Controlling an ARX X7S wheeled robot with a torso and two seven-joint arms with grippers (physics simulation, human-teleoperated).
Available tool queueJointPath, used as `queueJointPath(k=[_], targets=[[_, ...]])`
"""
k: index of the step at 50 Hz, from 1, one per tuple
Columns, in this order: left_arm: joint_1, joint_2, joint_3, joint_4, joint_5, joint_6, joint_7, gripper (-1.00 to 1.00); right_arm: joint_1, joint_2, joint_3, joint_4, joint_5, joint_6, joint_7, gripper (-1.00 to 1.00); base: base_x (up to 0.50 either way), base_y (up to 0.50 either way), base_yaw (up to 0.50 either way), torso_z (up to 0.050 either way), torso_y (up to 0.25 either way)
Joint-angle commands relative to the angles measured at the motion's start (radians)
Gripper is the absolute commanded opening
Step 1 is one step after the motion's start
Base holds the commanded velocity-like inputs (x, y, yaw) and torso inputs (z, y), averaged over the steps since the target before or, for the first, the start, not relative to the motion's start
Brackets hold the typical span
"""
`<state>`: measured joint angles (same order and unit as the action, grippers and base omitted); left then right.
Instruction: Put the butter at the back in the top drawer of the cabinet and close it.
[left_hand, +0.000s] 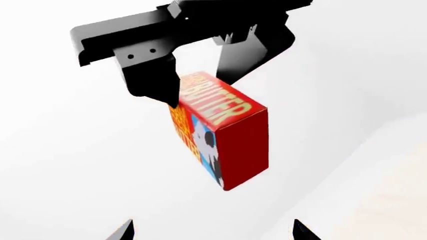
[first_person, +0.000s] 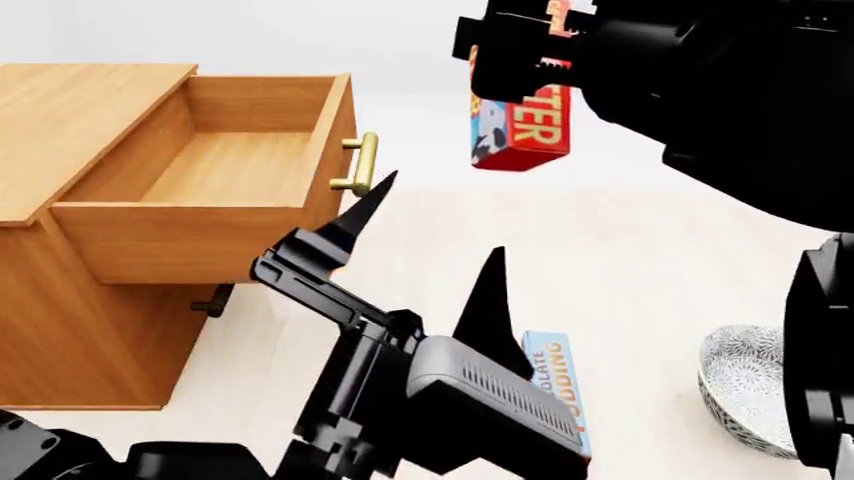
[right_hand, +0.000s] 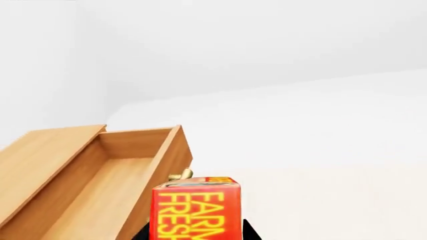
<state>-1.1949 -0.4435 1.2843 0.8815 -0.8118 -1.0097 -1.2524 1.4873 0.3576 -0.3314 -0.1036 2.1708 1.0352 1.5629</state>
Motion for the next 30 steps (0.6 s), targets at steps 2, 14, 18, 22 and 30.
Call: queueJointPath(k=[2,14,18,22,30], targets=[[0.016,0.022,0.014,-0.039,0.044,0.052,0.018,1.00,0.028,0.035,-0.087,-0.081,0.063,-0.146,-0.012,-1.00,0.00,0.00,0.00,0.000,0.000],[0.027,-0.003,0.011,-0.046,0.101,0.099,0.006,1.00,-0.023,0.039,-0.103,-0.160,0.057,-0.320,-0.013,-1.00,0.00,0.00,0.00,0.000,0.002],[0.031,-0.005,0.012,-0.051,0.111,0.103,0.002,1.00,-0.032,0.044,-0.114,-0.176,0.055,-0.354,-0.017,-1.00,0.00,0.00,0.00,0.000,0.000],[0.033,-0.006,0.010,-0.055,0.119,0.105,-0.003,1.00,-0.043,0.045,-0.127,-0.191,0.053,-0.379,-0.022,-1.00,0.00,0.00,0.00,0.003,0.000],[0.040,0.000,0.018,-0.066,0.140,0.111,-0.010,1.00,-0.044,0.047,-0.153,-0.208,0.060,-0.417,-0.026,-1.00,0.00,0.00,0.00,0.000,0.001]])
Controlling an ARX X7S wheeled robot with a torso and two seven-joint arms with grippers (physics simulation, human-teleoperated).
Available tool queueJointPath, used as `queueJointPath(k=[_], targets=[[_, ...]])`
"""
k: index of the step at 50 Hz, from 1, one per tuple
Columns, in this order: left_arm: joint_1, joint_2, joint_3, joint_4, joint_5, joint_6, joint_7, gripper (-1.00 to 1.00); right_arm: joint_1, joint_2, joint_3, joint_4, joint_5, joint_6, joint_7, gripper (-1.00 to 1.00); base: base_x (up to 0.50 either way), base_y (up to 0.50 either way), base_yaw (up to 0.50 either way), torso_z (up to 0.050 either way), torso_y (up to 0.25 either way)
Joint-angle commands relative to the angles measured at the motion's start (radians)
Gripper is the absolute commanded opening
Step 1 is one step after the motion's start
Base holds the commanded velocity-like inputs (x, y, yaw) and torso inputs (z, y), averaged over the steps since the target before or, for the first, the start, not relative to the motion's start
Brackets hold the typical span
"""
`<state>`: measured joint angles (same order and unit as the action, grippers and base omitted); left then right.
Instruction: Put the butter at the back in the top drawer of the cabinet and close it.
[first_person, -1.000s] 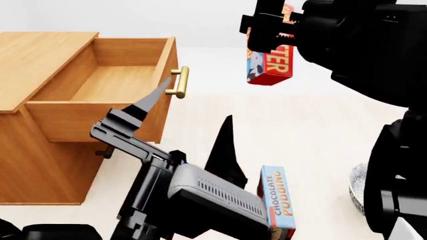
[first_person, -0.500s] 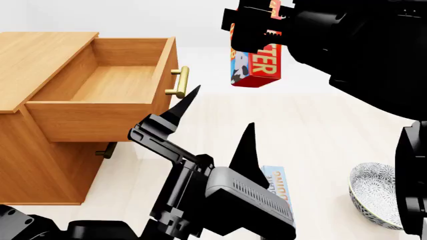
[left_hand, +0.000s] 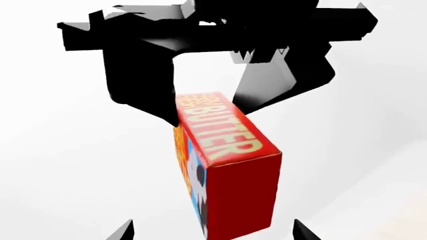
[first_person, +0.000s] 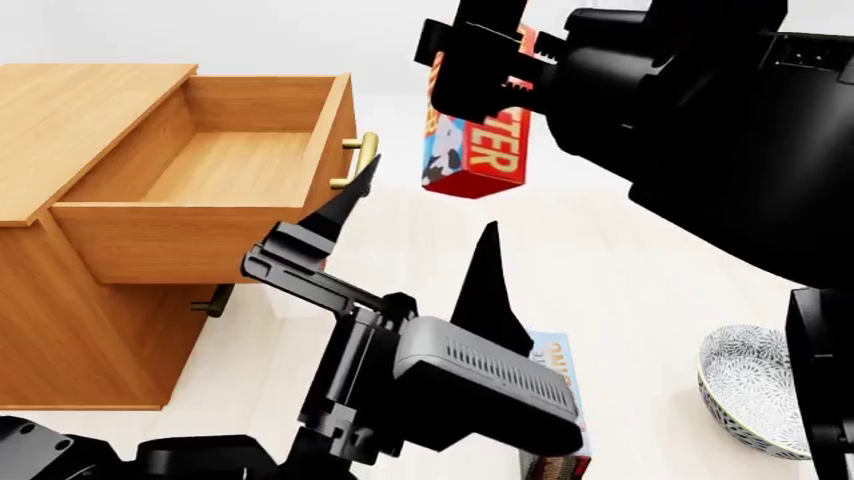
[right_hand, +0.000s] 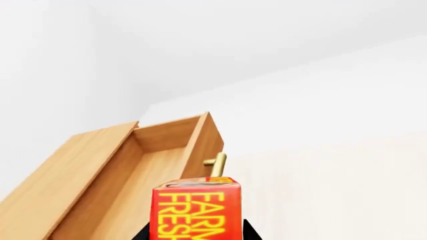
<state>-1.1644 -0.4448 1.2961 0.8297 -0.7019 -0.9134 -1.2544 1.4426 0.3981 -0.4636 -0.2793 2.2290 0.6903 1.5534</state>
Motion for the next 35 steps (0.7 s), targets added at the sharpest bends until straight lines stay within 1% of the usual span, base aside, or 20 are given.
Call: queueJointPath(k=[1,8,22,35], targets=[[0.010,0.001,0.009,-0.016,0.033,0.016,-0.008,1.00,-0.002,0.006,-0.023,-0.035,0.002,-0.079,-0.017,-1.00,0.00,0.00,0.00,0.000,0.000],[0.020,0.006,0.025,-0.036,0.058,0.031,-0.004,1.00,-0.016,0.005,-0.035,-0.051,0.008,-0.120,-0.022,-1.00,0.00,0.00,0.00,0.000,0.001],[0.044,0.015,0.059,-0.061,0.096,0.054,0.004,1.00,0.008,0.012,-0.058,-0.053,0.018,-0.160,-0.034,-1.00,0.00,0.00,0.00,0.001,0.001],[0.031,0.023,0.020,-0.074,0.074,0.046,0.008,1.00,-0.023,0.024,-0.089,-0.105,0.020,-0.199,-0.030,-1.00,0.00,0.00,0.00,0.001,0.002]])
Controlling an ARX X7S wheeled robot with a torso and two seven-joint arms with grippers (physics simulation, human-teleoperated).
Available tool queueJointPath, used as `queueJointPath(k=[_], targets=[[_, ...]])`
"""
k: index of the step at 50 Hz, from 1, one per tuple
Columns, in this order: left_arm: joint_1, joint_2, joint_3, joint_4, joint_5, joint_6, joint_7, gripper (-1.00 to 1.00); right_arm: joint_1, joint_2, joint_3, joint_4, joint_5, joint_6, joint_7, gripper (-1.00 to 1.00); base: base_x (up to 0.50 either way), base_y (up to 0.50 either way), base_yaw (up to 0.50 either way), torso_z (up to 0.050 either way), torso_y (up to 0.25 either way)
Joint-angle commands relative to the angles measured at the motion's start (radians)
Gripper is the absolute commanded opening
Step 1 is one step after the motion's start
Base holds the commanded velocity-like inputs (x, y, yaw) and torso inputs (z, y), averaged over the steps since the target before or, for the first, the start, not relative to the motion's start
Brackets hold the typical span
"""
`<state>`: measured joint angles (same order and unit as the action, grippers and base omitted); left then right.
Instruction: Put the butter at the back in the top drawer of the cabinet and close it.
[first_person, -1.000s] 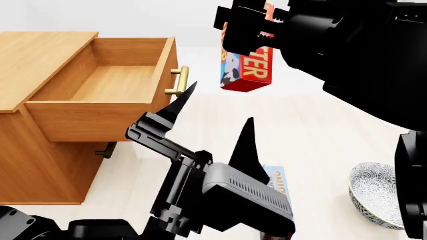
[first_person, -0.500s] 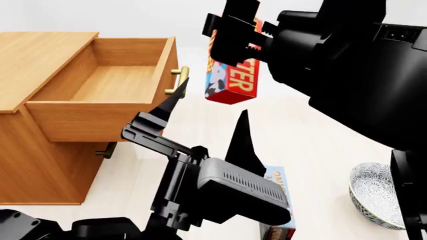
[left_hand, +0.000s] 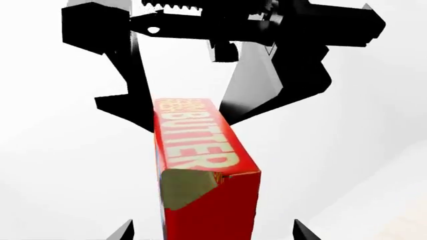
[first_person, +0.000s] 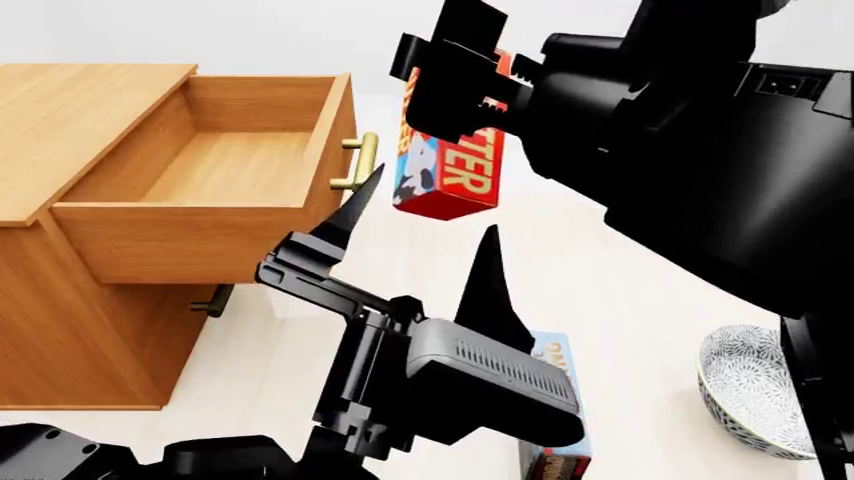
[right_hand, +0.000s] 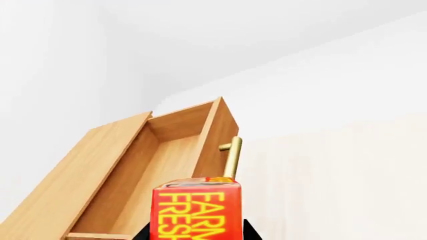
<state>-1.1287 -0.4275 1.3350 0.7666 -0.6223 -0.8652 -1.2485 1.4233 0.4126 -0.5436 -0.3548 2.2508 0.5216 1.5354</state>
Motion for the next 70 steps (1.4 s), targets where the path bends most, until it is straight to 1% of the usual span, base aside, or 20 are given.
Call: queueJointPath(k=[1,20,21,24,48,49,57,63,70], targets=[[-0.006,0.006,-0.021,-0.010,-0.007,-0.004,0.001,1.00,-0.004,0.011,-0.011,-0.031,-0.002,-0.032,-0.012,-1.00,0.00,0.00,0.00,0.000,0.000],[-0.004,0.003,-0.035,-0.009,-0.010,-0.005,0.003,1.00,-0.014,0.024,-0.054,-0.060,0.000,-0.070,-0.024,-1.00,0.00,0.00,0.00,0.001,0.001],[-0.002,0.003,-0.033,-0.010,-0.007,-0.005,0.003,-1.00,-0.014,0.024,-0.056,-0.060,0.000,-0.071,-0.025,-1.00,0.00,0.00,0.00,0.000,0.000],[0.002,0.002,-0.023,-0.012,0.002,-0.001,0.005,-1.00,-0.010,0.026,-0.061,-0.061,0.001,-0.074,-0.027,-1.00,0.00,0.00,0.00,0.000,0.000],[0.002,-0.008,-0.066,0.001,-0.032,-0.017,0.001,-1.00,0.021,0.059,-0.086,-0.071,0.025,-0.098,-0.049,-1.00,0.00,0.00,0.00,0.000,0.001],[0.000,-0.008,-0.068,0.004,-0.034,-0.020,0.000,-1.00,0.028,0.060,-0.087,-0.072,0.029,-0.093,-0.053,1.00,0.00,0.00,0.00,0.000,0.000],[-0.008,-0.019,-0.093,0.017,-0.059,-0.036,-0.002,-1.00,0.052,0.087,-0.085,-0.079,0.047,-0.103,-0.039,1.00,0.00,0.00,0.00,0.000,0.001],[-0.019,-0.043,-0.115,0.019,-0.072,-0.042,0.004,-1.00,0.069,0.129,-0.080,-0.080,0.059,-0.102,-0.033,1.00,0.00,0.00,0.00,0.002,0.002],[-0.051,-0.103,-0.161,0.016,-0.101,-0.054,0.025,-1.00,0.076,0.217,-0.071,-0.080,0.078,-0.076,-0.040,1.00,0.00,0.00,0.00,0.000,0.000]])
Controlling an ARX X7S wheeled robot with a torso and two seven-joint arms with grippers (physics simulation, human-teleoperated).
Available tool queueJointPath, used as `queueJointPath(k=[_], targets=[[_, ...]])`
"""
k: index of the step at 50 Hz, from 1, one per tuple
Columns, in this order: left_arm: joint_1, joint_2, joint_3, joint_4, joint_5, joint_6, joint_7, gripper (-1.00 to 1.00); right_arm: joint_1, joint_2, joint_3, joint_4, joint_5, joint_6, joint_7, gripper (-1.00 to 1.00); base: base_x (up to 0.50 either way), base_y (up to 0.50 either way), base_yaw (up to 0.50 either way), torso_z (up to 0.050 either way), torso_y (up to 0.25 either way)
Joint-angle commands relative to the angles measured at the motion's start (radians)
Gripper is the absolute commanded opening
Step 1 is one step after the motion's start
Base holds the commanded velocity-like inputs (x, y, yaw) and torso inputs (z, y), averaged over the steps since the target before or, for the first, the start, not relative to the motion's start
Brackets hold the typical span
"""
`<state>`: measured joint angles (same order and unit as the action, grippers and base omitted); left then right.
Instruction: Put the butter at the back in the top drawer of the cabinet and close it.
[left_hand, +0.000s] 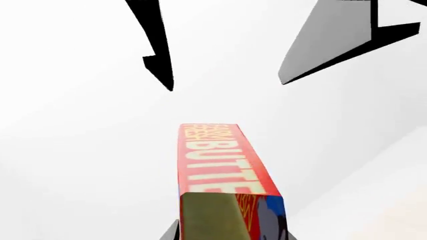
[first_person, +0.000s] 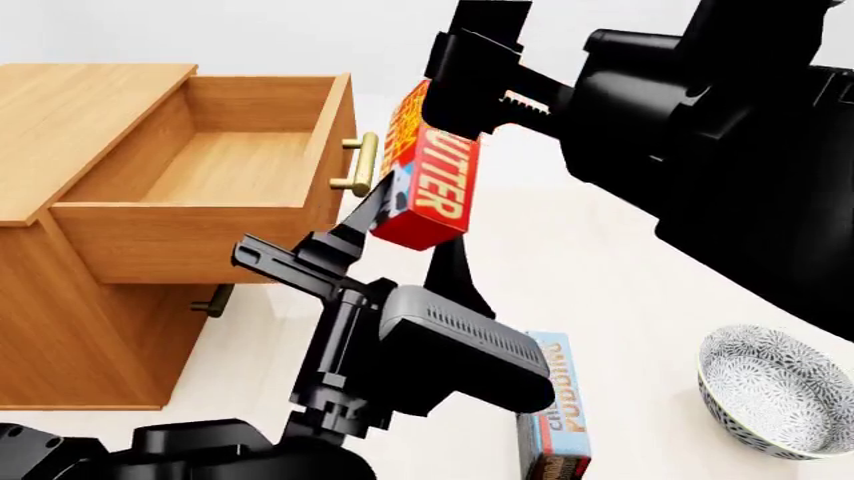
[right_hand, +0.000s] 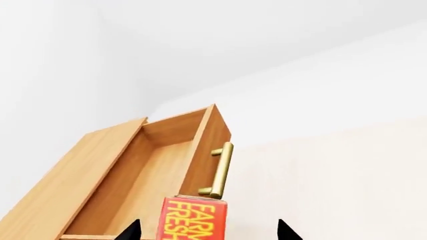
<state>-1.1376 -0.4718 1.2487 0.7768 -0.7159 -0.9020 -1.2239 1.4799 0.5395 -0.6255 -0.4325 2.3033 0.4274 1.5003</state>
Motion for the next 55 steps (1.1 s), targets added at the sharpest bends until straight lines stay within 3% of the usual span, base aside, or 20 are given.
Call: queueJointPath(k=[1,12,23,38,55], targets=[[-0.049,-0.069,-0.084,0.005,-0.013,-0.019,0.004,-1.00,0.018,0.102,0.013,-0.002,0.026,0.019,-0.006,1.00,0.00,0.00,0.00,0.000,0.000],[-0.170,-0.161,-0.228,0.032,-0.150,-0.100,0.021,-1.00,-0.035,0.231,0.026,-0.005,-0.002,0.057,-0.052,1.00,0.00,0.00,0.00,0.000,0.002],[-0.271,-0.193,-0.266,0.019,-0.203,-0.165,0.066,-1.00,-0.108,0.290,0.003,0.023,-0.072,0.100,-0.123,1.00,0.00,0.00,0.00,0.001,0.001],[-0.269,-0.265,-0.339,-0.108,-0.245,-0.052,0.222,-1.00,-0.168,0.332,-0.069,-0.009,-0.313,0.175,-0.153,1.00,0.00,0.00,0.00,0.001,0.001],[-0.247,-0.270,-0.419,-0.297,-0.296,0.069,0.354,-1.00,-0.193,0.361,-0.074,-0.029,-0.360,0.174,-0.163,1.00,0.00,0.00,0.00,0.000,0.001]])
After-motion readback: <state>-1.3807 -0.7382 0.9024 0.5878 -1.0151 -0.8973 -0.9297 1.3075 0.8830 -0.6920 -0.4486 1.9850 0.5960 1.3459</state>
